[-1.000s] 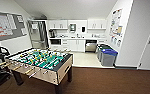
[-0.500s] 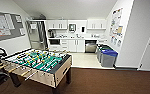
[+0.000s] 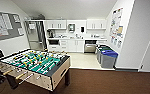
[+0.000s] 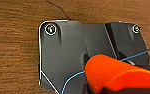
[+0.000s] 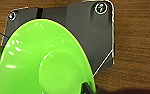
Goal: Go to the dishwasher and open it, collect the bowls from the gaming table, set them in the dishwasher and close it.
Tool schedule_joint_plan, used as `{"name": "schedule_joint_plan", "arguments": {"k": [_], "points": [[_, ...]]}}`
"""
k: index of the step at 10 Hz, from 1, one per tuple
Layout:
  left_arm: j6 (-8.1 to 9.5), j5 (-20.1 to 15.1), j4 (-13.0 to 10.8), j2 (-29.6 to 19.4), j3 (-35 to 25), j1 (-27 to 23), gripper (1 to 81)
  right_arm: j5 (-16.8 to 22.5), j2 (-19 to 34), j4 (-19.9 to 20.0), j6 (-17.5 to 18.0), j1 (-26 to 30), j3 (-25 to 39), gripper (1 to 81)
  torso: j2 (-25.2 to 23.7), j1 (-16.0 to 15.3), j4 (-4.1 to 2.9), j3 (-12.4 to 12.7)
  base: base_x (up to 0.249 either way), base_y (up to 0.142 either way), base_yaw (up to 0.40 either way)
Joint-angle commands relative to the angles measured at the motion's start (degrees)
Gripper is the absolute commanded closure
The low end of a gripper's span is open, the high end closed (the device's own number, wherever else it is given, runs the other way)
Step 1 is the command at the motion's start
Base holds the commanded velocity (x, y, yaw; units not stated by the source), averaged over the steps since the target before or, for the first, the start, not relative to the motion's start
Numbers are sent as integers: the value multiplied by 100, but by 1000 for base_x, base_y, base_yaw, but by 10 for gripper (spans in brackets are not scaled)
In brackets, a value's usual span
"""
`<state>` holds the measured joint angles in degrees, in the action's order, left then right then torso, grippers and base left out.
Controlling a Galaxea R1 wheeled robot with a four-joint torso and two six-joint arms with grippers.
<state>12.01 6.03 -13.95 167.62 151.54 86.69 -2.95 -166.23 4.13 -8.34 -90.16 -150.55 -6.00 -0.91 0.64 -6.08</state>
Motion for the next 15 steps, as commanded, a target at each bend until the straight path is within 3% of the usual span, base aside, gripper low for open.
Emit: {"name": "schedule_joint_plan", "arguments": {"k": [1, 4, 15], "points": [[-23, -252, -65, -35, -2, -279, 811, 304, 17, -53, 8, 257, 18, 811, 0, 0, 0, 0, 118, -64, 0], [-14, -252, -64, -35, -2, -279, 811, 304, 17, -53, 8, 257, 18, 811, 0, 0, 0, 0, 118, -63, 0], [-14, -243, -73, 0, -2, -279, 811, 304, 8, -70, 8, 275, 18, 811, 0, 0, 0, -2, 124, 0, 0]]}}
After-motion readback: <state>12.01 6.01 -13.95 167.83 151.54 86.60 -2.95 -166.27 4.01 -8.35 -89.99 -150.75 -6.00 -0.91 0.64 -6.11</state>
